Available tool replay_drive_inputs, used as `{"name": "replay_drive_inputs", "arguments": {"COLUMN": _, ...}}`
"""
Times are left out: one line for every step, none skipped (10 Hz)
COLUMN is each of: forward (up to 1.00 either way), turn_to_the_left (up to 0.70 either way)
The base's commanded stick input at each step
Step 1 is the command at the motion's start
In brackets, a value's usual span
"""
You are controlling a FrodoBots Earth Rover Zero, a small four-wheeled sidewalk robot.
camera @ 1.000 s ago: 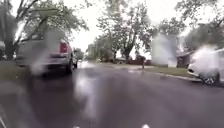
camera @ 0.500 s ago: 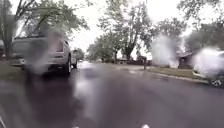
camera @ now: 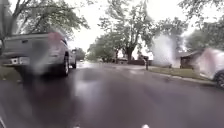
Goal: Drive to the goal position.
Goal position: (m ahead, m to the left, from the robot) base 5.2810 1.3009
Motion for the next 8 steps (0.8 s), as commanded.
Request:
{"name": "replay_drive_inputs", "arguments": {"forward": 0.7, "turn_to_the_left": 0.0}}
{"name": "replay_drive_inputs", "arguments": {"forward": 0.7, "turn_to_the_left": 0.0}}
{"name": "replay_drive_inputs", "arguments": {"forward": 0.7, "turn_to_the_left": 0.0}}
{"name": "replay_drive_inputs", "arguments": {"forward": 0.7, "turn_to_the_left": 0.0}}
{"name": "replay_drive_inputs", "arguments": {"forward": 0.7, "turn_to_the_left": 0.0}}
{"name": "replay_drive_inputs", "arguments": {"forward": 0.7, "turn_to_the_left": 0.11}}
{"name": "replay_drive_inputs", "arguments": {"forward": 0.7, "turn_to_the_left": 0.26}}
{"name": "replay_drive_inputs", "arguments": {"forward": 0.7, "turn_to_the_left": 0.35}}
